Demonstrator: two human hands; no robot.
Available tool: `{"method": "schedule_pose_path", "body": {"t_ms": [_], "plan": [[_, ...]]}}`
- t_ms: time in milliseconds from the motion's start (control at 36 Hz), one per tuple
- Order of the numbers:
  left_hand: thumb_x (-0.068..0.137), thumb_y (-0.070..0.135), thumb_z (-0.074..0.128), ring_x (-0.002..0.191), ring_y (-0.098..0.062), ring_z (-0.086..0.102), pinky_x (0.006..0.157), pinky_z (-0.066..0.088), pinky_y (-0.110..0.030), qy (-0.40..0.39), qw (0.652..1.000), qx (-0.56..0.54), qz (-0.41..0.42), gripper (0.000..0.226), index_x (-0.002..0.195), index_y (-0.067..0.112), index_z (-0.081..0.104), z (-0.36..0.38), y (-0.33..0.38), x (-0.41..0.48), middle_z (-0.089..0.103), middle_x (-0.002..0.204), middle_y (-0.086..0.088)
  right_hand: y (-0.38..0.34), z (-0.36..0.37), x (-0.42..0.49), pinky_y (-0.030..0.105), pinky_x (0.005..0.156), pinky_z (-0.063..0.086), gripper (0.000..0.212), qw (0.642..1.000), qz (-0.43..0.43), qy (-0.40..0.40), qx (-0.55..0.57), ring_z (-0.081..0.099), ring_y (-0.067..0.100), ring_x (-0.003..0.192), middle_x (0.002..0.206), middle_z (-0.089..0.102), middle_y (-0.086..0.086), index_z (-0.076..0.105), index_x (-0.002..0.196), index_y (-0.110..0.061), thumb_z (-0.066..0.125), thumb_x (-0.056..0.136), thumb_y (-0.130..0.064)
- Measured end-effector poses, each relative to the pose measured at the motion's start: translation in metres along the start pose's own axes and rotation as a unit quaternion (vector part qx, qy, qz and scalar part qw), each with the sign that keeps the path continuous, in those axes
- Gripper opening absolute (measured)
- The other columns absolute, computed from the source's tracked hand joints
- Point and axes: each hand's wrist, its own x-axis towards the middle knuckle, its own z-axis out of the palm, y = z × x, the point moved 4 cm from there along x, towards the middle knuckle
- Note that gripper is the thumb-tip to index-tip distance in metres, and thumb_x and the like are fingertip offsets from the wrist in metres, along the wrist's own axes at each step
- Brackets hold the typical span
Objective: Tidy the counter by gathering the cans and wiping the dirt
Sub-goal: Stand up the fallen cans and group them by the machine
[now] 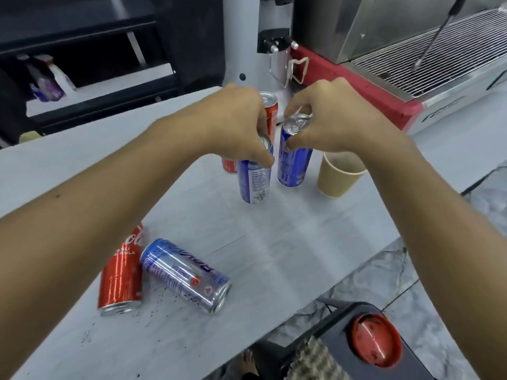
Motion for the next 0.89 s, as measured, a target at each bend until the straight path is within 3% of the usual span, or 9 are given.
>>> {"method": "schedule_pose_path", "body": {"t_ms": [111,194,389,639,778,889], "plan": [[0.071,0.047,0.087,0.073,-0.011,0.066,0.049,0.042,-0.019,-0.013,1.000,-0.003,-0.009,0.041,0.100,0.022,0.073,0.004,-0.003,0.016,0.072,0.091,0.006,0.008,0.005,0.017,0.033,0.075,0.049,0.058,1.000,-0.001,-0.004,0.002,0.062,0.029,0.102,0.121,0.063,0.010,0.073,0.117,-0.030,0.091,0.063,-0.045],[0.072,0.049,0.086,0.071,-0.013,0.064,0.049,0.041,-0.021,-0.020,1.000,0.006,-0.007,0.038,0.095,0.026,0.067,0.005,-0.004,0.024,0.064,0.079,0.012,0.009,0.009,0.026,0.033,0.074,0.050,0.057,1.000,-0.002,-0.012,0.006,0.063,0.029,0.105,0.124,0.062,0.008,0.073,0.115,-0.029,0.092,0.064,-0.045],[0.069,0.050,0.086,0.068,-0.009,0.064,0.047,0.040,-0.019,-0.024,1.000,0.002,-0.007,0.036,0.090,0.028,0.066,0.009,-0.008,0.033,0.063,0.075,0.017,0.008,0.015,0.033,0.032,0.072,0.044,0.060,1.000,0.004,-0.018,0.019,0.060,0.028,0.105,0.119,0.059,0.007,0.073,0.117,-0.027,0.094,0.063,-0.040],[0.070,0.048,0.087,0.069,-0.008,0.062,0.051,0.041,-0.020,-0.024,1.000,0.004,-0.004,0.039,0.093,0.030,0.061,0.020,-0.014,0.036,0.064,0.084,0.012,0.006,0.021,0.032,0.035,0.073,0.051,0.058,0.999,0.019,-0.033,0.017,0.062,0.029,0.102,0.118,0.061,0.009,0.075,0.117,-0.027,0.094,0.064,-0.038],[0.072,0.048,0.086,0.072,-0.012,0.065,0.052,0.044,-0.022,-0.017,1.000,0.004,-0.006,0.039,0.094,0.030,0.060,0.020,-0.018,0.039,0.066,0.088,0.009,0.005,0.022,0.034,0.033,0.070,0.047,0.057,0.999,0.021,-0.039,0.023,0.061,0.027,0.101,0.115,0.058,0.008,0.073,0.120,-0.024,0.093,0.068,-0.035],[0.074,0.048,0.084,0.074,-0.015,0.066,0.051,0.044,-0.023,-0.011,1.000,0.000,-0.014,0.040,0.101,0.026,0.064,0.022,-0.022,0.042,0.067,0.094,0.006,0.004,0.022,0.034,0.034,0.072,0.048,0.060,0.998,0.026,-0.049,0.022,0.061,0.028,0.105,0.124,0.059,0.009,0.071,0.125,-0.024,0.092,0.070,-0.036]]}}
